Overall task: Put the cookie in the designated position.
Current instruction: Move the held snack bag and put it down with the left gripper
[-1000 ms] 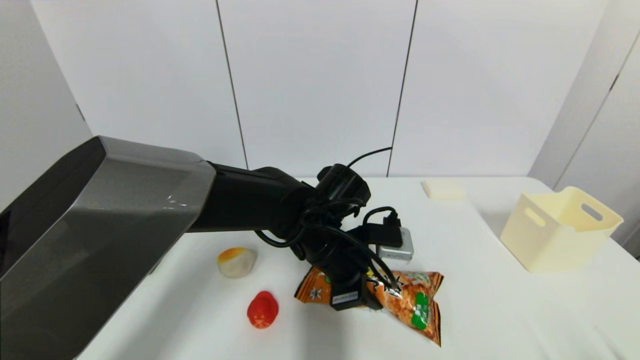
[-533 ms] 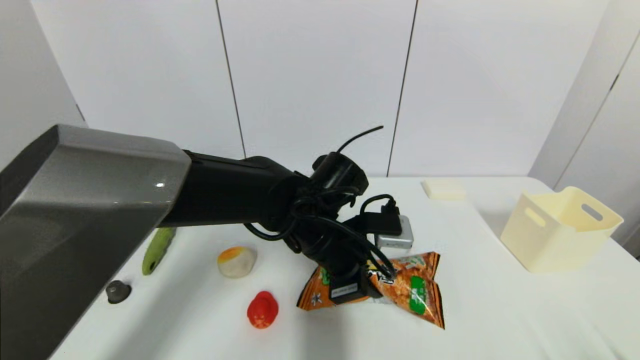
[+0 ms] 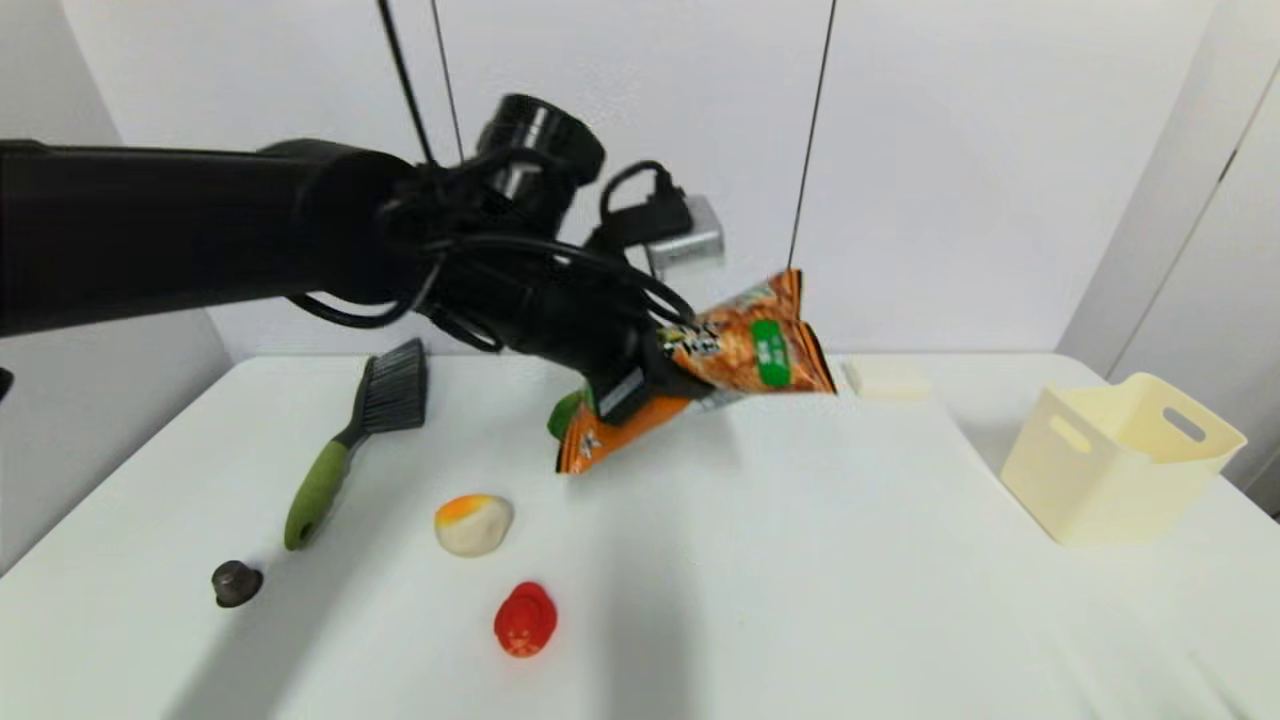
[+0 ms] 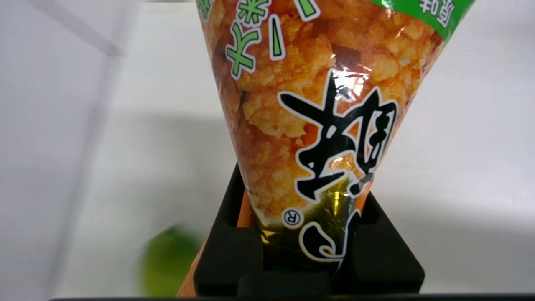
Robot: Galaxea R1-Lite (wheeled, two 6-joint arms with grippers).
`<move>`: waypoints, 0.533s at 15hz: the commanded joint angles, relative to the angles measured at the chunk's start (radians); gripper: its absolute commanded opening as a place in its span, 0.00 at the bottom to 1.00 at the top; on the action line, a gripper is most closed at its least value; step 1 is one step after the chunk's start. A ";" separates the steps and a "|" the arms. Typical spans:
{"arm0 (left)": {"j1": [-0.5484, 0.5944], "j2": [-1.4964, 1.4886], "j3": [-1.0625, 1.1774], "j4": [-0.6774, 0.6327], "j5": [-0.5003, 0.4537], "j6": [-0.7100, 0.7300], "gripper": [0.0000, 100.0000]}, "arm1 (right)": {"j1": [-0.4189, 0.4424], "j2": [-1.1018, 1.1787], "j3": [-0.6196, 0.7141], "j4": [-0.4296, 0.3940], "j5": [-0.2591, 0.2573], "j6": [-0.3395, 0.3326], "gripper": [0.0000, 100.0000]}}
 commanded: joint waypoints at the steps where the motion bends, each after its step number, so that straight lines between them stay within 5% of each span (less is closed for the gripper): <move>1: 0.320 -0.117 -0.005 -0.115 -0.002 0.001 0.00 | 0.000 0.000 0.002 0.000 -0.001 0.000 1.00; 4: 0.561 -0.127 -0.008 -0.139 -0.004 -0.020 0.00 | 0.000 0.000 0.002 0.000 -0.001 0.000 1.00; 8: 0.742 -0.079 -0.004 -0.185 -0.001 -0.186 0.00 | 0.000 0.000 0.002 0.000 -0.001 0.001 1.00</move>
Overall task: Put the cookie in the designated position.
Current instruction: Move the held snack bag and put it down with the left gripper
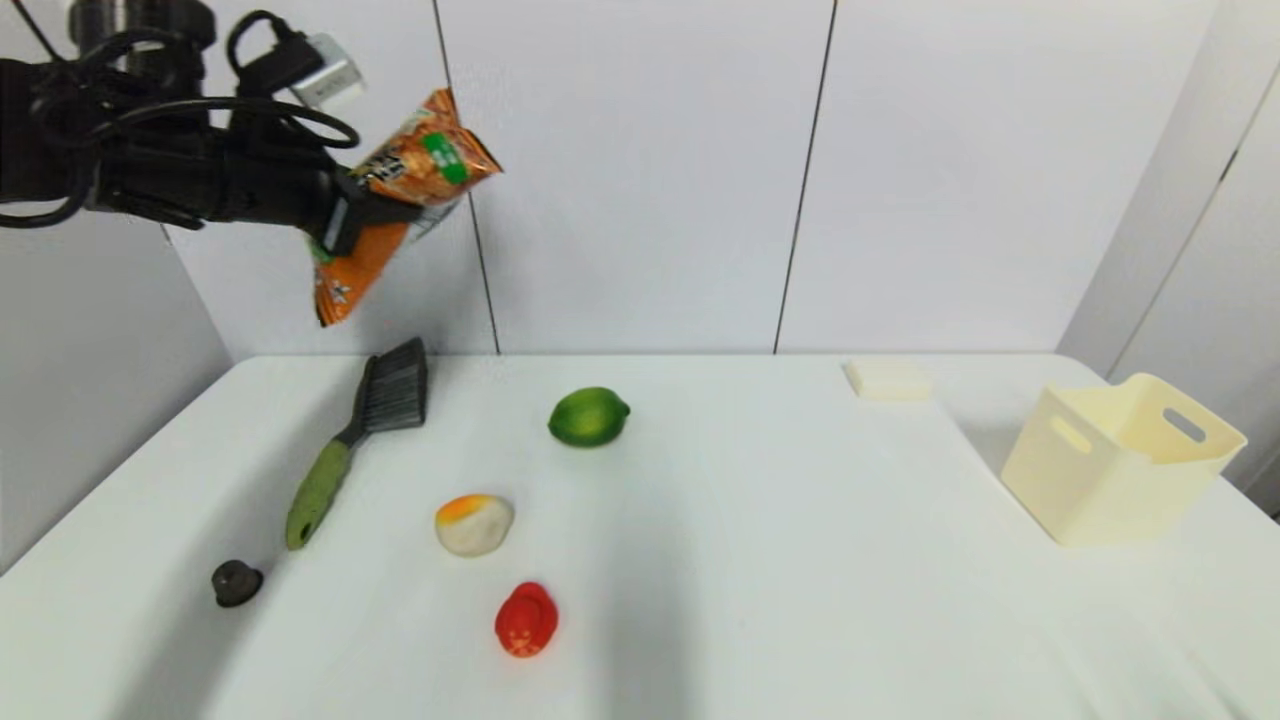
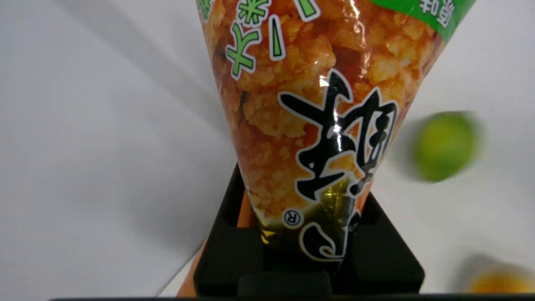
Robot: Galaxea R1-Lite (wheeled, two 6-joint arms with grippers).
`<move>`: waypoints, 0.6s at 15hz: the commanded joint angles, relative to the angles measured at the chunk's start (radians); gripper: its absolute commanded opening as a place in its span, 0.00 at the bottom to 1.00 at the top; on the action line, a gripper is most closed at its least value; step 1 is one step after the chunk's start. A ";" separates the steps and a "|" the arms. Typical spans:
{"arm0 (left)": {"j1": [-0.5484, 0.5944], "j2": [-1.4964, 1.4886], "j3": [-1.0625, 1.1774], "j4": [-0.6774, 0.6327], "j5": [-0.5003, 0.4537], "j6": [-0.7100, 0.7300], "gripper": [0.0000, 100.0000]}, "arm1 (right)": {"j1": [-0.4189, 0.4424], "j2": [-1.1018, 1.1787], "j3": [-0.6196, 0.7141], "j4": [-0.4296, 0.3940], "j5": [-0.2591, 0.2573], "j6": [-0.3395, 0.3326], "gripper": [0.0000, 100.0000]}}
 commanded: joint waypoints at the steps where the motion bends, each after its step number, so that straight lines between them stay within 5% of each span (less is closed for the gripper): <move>1: 0.199 0.041 0.005 -0.029 0.001 -0.145 0.00 | 0.000 0.000 0.002 0.000 0.001 0.002 1.00; 9: 0.316 0.203 0.071 -0.029 0.044 -0.182 0.00 | 0.000 0.000 0.002 0.000 -0.001 0.000 1.00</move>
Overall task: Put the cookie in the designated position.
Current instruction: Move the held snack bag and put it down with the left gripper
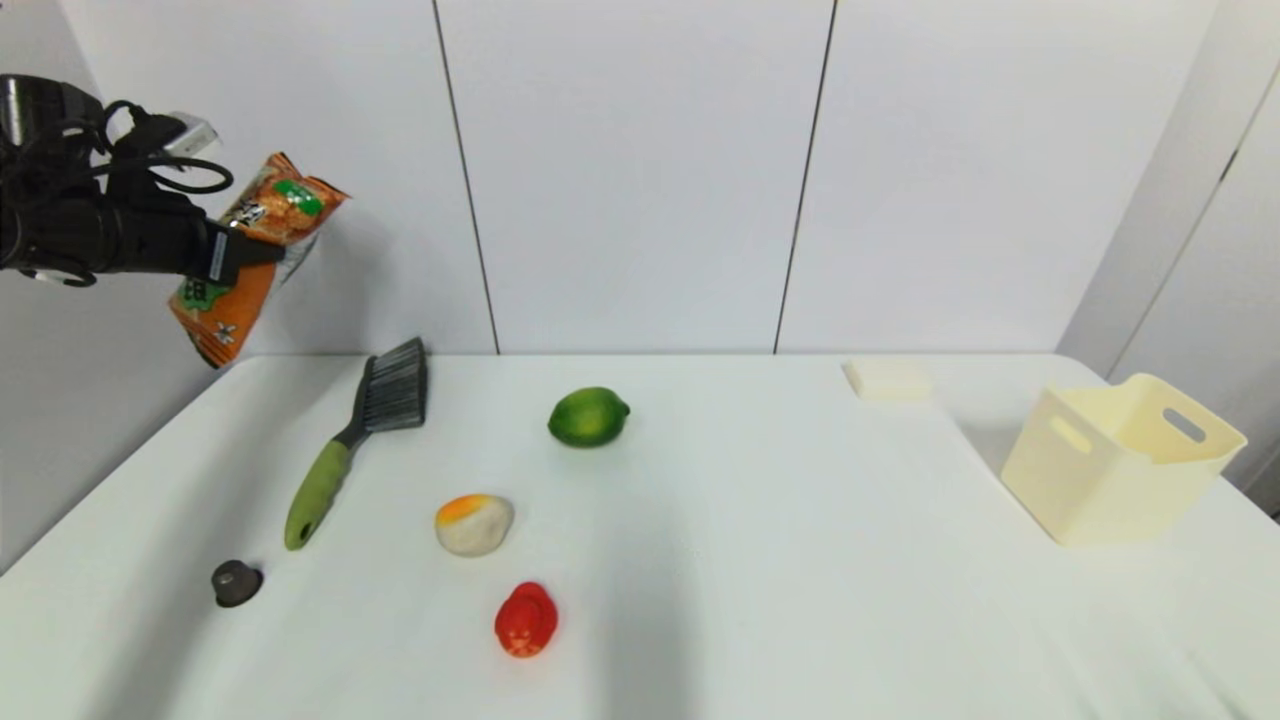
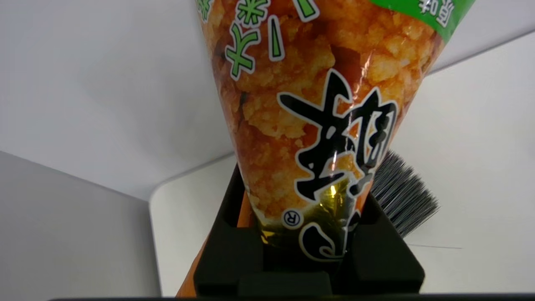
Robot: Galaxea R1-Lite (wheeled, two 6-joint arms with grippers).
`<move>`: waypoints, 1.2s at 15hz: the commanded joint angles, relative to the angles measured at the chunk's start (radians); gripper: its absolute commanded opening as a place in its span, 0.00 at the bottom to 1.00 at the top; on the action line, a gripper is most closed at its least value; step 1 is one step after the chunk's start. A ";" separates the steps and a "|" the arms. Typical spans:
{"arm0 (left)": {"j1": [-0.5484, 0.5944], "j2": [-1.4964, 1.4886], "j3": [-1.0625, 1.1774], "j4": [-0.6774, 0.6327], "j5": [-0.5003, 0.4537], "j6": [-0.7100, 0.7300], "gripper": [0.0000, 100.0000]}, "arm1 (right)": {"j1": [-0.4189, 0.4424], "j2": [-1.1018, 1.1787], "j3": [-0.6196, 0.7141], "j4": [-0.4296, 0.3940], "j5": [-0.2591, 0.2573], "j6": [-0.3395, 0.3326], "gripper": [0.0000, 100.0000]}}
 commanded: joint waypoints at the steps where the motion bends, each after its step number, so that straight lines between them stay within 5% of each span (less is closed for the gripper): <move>1: 0.016 0.084 0.062 0.002 0.062 -0.022 0.00 | 0.000 0.000 0.002 0.000 -0.001 0.002 1.00; 11: 0.027 0.103 0.203 0.005 0.120 -0.065 0.00 | 0.000 0.000 0.002 0.000 0.000 0.002 1.00; 12: 0.025 0.104 0.200 0.005 0.122 -0.065 1.00 | 0.000 0.000 0.002 0.000 0.000 0.000 1.00; 18: 0.023 0.098 0.201 0.011 0.122 -0.059 1.00 | 0.000 0.000 0.002 0.000 -0.001 0.000 1.00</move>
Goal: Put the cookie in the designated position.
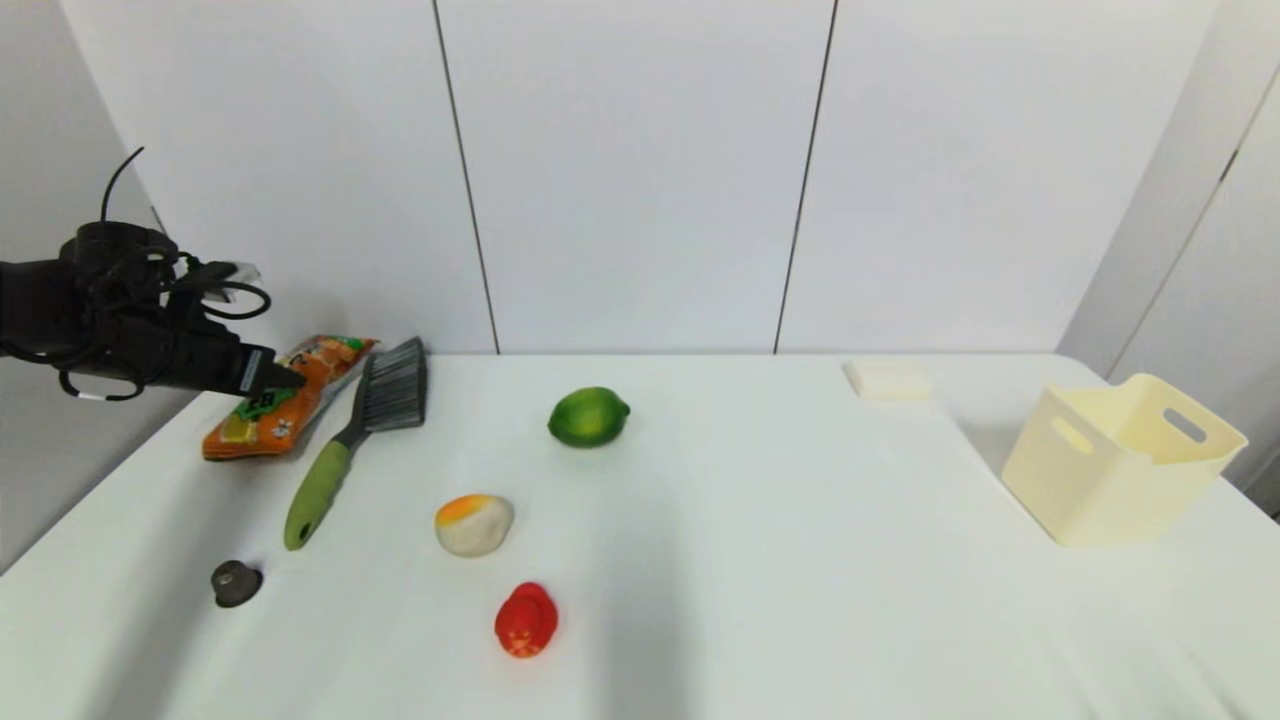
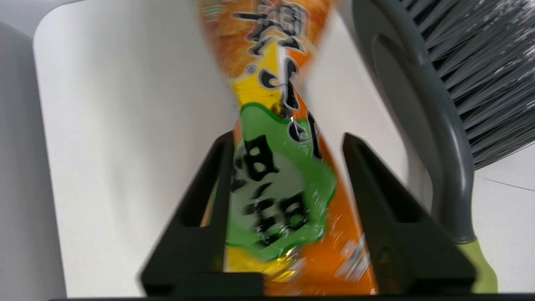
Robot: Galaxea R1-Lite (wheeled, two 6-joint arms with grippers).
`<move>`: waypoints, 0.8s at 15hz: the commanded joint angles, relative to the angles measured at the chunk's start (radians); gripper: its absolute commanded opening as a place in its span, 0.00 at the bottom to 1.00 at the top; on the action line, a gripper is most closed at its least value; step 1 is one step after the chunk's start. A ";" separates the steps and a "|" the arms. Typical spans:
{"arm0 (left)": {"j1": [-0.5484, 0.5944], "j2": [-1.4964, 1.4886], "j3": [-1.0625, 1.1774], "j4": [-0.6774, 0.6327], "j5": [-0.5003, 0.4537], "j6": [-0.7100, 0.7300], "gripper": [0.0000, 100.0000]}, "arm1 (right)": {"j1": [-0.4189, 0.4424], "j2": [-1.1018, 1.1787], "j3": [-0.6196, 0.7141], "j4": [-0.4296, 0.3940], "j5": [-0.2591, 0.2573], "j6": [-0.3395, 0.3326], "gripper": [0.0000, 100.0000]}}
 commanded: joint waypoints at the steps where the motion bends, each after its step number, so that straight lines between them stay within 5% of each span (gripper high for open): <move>1: -0.002 -0.023 0.000 0.009 -0.002 0.004 1.00 | 0.000 0.000 0.002 -0.002 -0.001 0.000 1.00; 7: -0.060 -0.259 0.057 0.252 -0.002 0.010 1.00 | 0.000 0.000 0.002 0.000 0.001 0.000 1.00; 12: -0.100 -0.607 0.373 0.167 0.004 -0.005 1.00 | 0.000 0.000 0.002 0.000 -0.001 0.000 1.00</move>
